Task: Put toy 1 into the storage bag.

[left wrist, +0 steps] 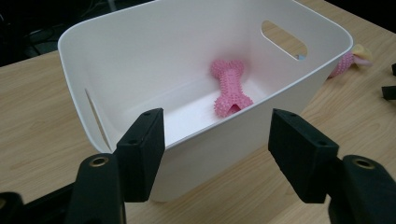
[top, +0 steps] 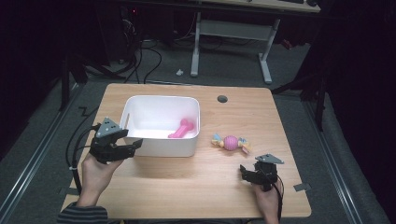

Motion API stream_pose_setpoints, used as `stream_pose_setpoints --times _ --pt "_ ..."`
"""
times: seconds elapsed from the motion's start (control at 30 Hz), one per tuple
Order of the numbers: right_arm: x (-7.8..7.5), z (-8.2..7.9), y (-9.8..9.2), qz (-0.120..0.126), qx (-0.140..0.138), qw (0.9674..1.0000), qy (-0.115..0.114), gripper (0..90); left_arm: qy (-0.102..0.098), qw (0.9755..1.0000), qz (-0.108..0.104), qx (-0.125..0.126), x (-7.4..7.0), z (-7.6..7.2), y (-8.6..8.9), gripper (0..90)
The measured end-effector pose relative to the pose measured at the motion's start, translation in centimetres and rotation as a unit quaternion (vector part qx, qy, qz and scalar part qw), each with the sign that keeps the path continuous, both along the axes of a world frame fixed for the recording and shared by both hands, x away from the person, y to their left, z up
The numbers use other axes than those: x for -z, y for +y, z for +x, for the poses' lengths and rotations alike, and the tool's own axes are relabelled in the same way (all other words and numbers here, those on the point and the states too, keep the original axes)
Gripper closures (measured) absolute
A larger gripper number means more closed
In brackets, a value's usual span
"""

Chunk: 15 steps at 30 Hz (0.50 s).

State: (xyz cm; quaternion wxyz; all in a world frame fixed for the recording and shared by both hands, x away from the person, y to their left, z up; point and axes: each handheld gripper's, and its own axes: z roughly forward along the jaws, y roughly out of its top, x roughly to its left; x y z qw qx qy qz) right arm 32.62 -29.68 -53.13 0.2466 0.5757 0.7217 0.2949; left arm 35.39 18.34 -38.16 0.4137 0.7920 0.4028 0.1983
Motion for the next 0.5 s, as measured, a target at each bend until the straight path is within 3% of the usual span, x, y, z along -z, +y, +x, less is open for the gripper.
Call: stream_pose_setpoints --times 0.5 --pt "0.0 0.0 0.0 0.000 -0.001 1.0000 0.000 17.6 0.017 0.9997 -0.010 -0.012 2.2 -1.0 0.8 36.9"
